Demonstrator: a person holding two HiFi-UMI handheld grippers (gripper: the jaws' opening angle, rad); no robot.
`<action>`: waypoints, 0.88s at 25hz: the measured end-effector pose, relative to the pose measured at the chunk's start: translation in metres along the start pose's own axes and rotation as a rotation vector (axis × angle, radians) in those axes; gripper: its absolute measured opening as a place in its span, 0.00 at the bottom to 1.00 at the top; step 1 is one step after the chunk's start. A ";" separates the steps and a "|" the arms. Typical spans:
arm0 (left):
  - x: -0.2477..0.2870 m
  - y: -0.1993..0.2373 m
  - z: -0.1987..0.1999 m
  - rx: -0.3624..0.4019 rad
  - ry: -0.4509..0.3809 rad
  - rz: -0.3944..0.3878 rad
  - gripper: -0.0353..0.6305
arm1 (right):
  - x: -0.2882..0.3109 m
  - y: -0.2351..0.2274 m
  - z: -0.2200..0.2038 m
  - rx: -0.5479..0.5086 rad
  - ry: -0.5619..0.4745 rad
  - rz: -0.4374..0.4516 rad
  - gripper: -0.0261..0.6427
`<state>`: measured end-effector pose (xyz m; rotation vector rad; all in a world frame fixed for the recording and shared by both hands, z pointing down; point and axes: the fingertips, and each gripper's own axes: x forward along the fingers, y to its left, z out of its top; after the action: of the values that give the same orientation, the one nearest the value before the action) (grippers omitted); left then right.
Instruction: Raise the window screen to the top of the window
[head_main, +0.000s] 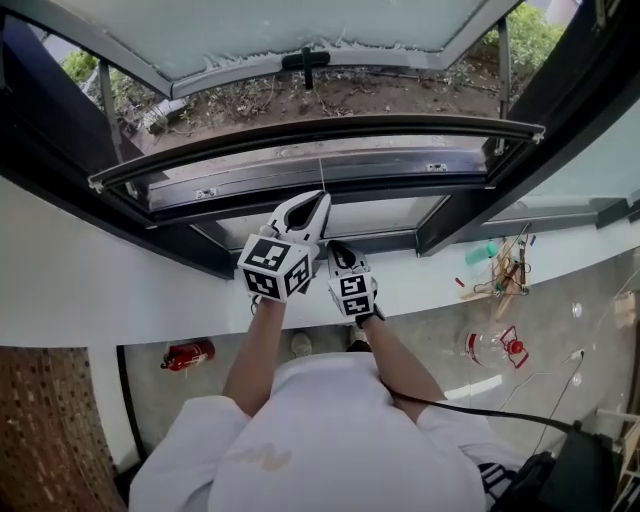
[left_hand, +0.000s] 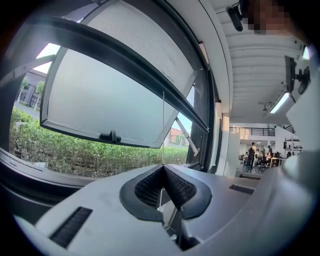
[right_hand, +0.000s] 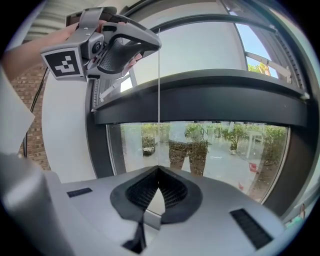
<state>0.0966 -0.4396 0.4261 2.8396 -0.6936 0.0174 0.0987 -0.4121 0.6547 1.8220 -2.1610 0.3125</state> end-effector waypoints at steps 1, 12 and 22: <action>0.000 -0.001 0.002 -0.002 -0.005 -0.003 0.05 | 0.001 0.001 0.002 -0.001 -0.005 0.002 0.04; 0.002 -0.005 0.016 0.009 -0.019 -0.012 0.05 | 0.000 -0.006 0.016 -0.003 -0.045 -0.023 0.04; 0.003 -0.001 0.021 0.048 -0.040 0.000 0.05 | 0.001 -0.013 0.022 -0.004 -0.045 -0.039 0.04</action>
<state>0.0990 -0.4449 0.4058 2.8931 -0.7106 -0.0230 0.1090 -0.4226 0.6341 1.8836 -2.1507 0.2609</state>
